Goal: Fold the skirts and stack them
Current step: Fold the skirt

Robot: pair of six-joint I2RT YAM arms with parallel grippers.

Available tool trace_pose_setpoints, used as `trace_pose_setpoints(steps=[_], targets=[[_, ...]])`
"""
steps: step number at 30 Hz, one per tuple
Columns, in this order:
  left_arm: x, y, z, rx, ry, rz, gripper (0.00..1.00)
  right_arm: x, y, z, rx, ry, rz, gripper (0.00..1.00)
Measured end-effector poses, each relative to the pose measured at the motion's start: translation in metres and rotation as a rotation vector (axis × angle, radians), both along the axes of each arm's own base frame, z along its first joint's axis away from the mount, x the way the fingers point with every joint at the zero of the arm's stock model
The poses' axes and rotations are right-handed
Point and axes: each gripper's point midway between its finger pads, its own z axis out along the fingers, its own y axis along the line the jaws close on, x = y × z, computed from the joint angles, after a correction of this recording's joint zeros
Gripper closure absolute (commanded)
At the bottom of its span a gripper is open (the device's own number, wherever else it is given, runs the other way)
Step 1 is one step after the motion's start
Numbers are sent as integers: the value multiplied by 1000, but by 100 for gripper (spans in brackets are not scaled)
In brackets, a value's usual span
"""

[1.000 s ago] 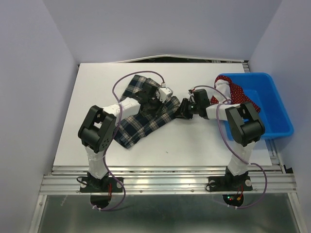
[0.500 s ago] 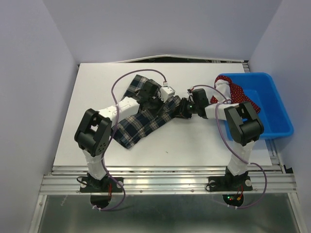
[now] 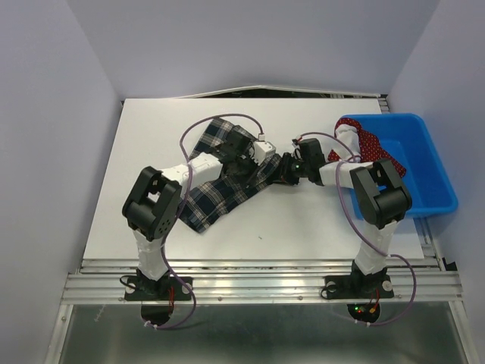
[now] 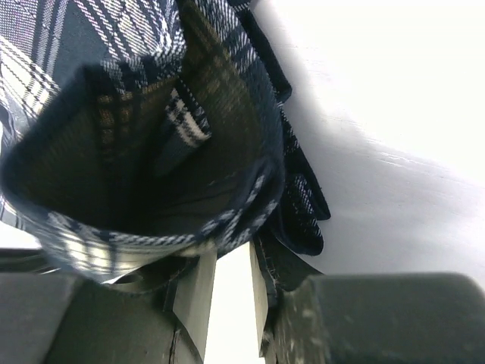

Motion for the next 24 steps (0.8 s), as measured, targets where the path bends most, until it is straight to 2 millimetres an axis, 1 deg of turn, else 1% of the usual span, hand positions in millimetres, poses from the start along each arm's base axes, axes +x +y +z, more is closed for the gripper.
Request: trace_pose_setpoints(steps=[2, 5, 6, 7, 8, 10, 11, 12, 14, 15, 16, 18, 19, 20, 21, 23, 24], targets=[[-1, -2, -14, 8, 28, -3, 100, 0, 0, 0, -10, -6, 2, 70], [-4, -4, -28, 16, 60, -9, 99, 0, -1, 0, -21, -11, -1, 68], [-5, -5, -32, 15, 72, -12, 89, 0, -2, 0, -26, -15, 0, 66], [-5, -5, -34, 14, 77, -11, 85, 0, -2, 0, -31, -17, 0, 65], [-6, -5, -36, 14, 83, -10, 74, 0, -3, 1, -36, -19, 2, 64], [-7, -6, -37, 11, 90, -16, 62, 0, -5, 3, -58, -28, 12, 59], [-8, -6, -37, 6, 99, -11, 53, -1, -7, 5, -73, -29, 17, 56], [-8, -6, -35, 1, 99, -13, 51, -3, -10, 6, -91, -29, 27, 50], [-6, -4, -29, -7, 93, -10, 50, -8, -15, 12, -127, -32, 48, 45], [-7, -1, -23, -3, 86, -10, 46, -11, -18, 17, -148, -34, 62, 38], [-8, 4, -14, 0, 76, -10, 46, -12, -20, 21, -162, -41, 73, 34], [-10, 12, 12, -12, 35, -8, 43, -14, -25, 38, -190, -65, 96, 29], [-10, 18, 37, -29, -16, -5, 43, -15, -26, 49, -201, -87, 111, 28], [-11, 24, 58, -42, -66, -1, 44, -16, -27, 58, -206, -109, 124, 29], [-15, 34, 78, -48, -117, 7, 43, -18, -28, 63, -211, -119, 133, 29], [-23, 50, 105, -61, -184, 18, 44, -24, -28, 74, -210, -137, 156, 29], [-27, 60, 112, -60, -205, 27, 44, -27, -27, 78, -202, -140, 168, 29]])
